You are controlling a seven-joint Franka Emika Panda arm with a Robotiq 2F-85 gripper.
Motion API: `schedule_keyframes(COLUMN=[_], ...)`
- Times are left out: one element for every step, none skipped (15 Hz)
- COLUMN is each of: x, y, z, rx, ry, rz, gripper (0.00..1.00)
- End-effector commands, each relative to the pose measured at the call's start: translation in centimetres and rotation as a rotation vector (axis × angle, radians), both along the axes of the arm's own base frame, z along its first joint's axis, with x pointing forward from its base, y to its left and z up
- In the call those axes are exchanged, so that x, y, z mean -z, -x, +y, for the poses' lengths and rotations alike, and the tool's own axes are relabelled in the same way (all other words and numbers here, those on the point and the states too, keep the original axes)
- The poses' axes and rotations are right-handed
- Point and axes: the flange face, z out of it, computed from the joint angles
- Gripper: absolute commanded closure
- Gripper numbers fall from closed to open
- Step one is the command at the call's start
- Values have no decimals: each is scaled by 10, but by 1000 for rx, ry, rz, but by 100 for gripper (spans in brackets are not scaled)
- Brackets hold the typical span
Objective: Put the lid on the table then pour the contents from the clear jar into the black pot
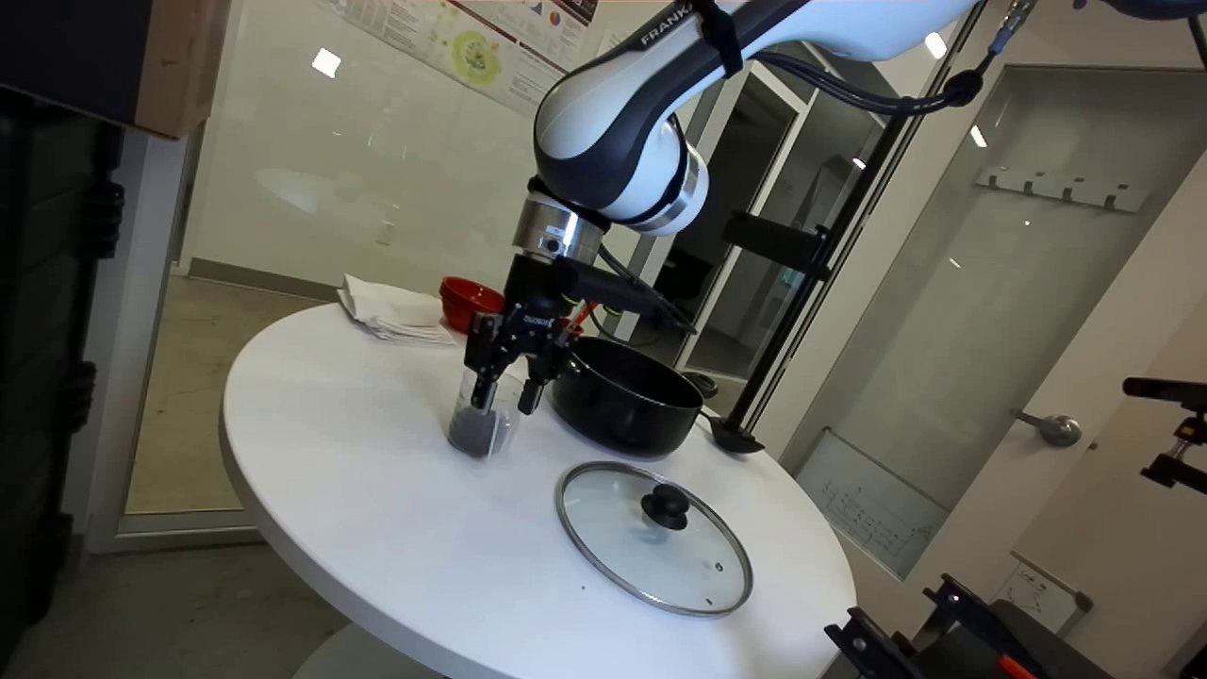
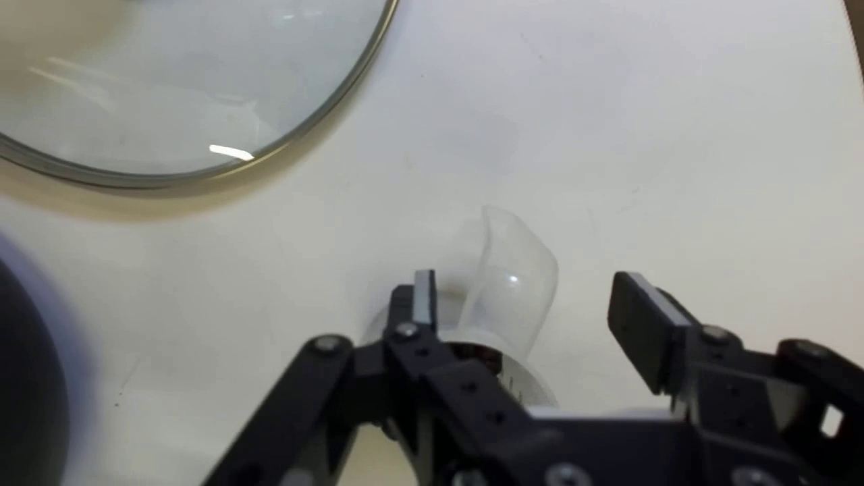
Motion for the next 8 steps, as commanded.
schedule_keyframes(x=[-3, -3, -4, -5, -6, -7, -9, -10], y=[-8, -8, -9, -9, -9, -9, -10, -10], z=[2, 2, 1, 0, -1, -2, -3, -4], rx=[9, 10, 11, 14, 16, 20, 23, 25], ry=[26, 25, 25, 24, 21, 18, 14, 11], rz=[-1, -2, -3, -5, -5, -5, -6, -7], gripper=[64, 72, 81, 87, 95, 96, 94, 94])
